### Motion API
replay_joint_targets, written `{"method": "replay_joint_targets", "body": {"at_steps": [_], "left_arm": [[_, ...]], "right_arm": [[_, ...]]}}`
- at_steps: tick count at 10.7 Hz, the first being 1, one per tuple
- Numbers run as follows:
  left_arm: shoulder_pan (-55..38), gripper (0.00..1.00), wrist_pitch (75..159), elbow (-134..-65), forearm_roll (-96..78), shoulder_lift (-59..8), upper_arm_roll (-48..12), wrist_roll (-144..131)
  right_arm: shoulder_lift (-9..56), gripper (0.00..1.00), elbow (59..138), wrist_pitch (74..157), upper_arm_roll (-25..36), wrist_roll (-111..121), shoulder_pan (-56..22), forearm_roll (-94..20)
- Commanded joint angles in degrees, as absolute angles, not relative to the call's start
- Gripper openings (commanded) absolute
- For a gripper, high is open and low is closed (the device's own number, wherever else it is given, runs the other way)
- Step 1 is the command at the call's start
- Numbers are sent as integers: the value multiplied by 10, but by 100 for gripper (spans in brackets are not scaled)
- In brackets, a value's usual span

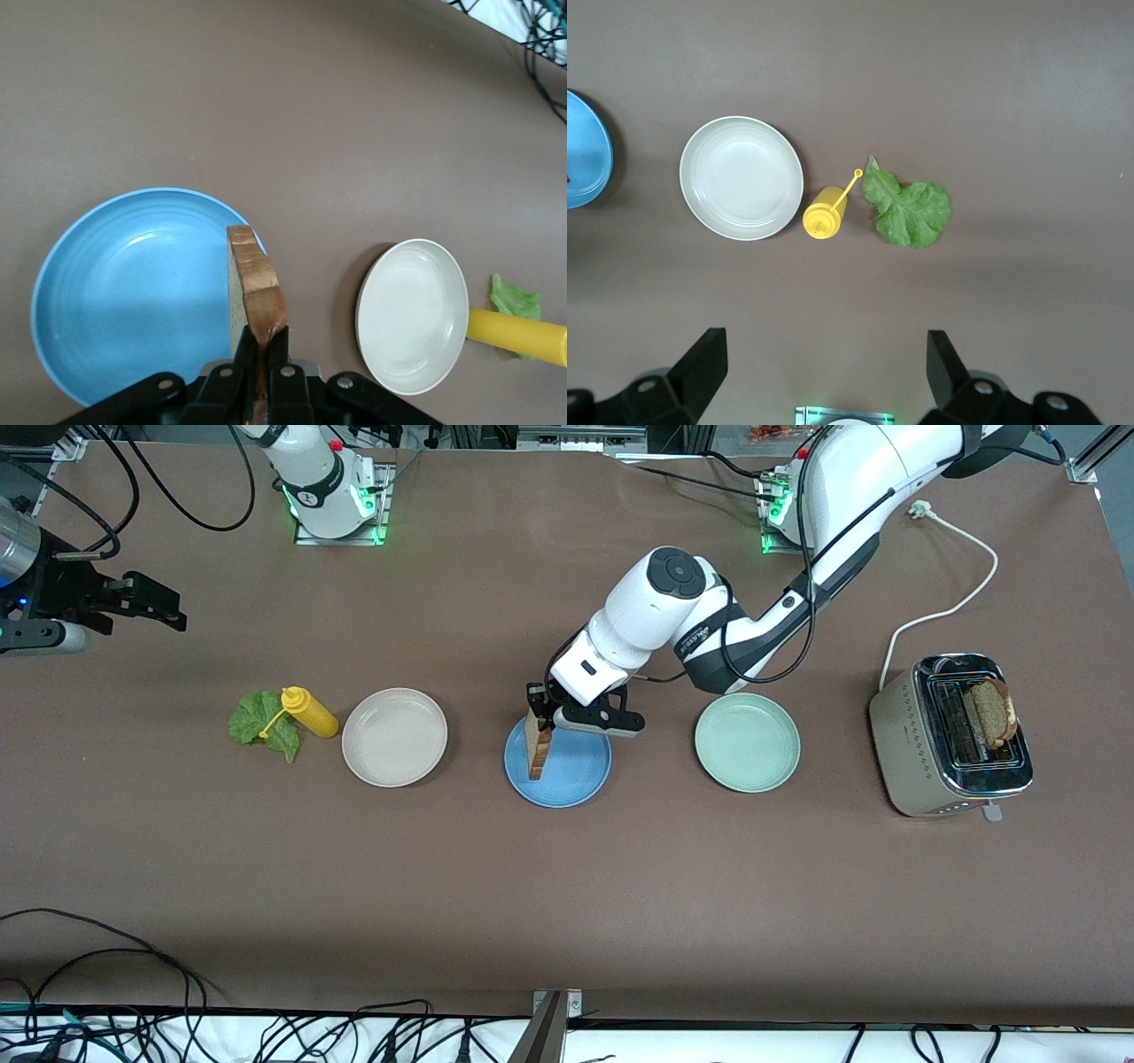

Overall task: Make sandwich in blue plate with both arms
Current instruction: 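Lower the bread slice onto the blue plate with the left gripper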

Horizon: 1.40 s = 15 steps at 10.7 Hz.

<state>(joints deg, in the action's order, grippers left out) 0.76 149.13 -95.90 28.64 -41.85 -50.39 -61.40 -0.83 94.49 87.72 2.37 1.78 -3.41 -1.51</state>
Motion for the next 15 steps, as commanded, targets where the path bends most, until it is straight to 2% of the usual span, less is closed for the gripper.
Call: {"method": "replay_joint_targets", "body": {"at_steps": [1,2,14,15], "left_arm": [[28,0,1586,-1022,300,-413,-513,-606],[27,0,1608,-1031,299,-423,-512,-606],[21,0,1609,-1025,292,-482,-488,-592],[19,6,1609,-1024,276,-482,-488,-591]], "right_arm": [[-12,100,942,870,23,11,-35,-11],[-12,100,942,870,23,11,-35,-11],[-7,100,942,875,24,11,-35,-9],[-7,100,942,874,23,11,-35,-9]]}}
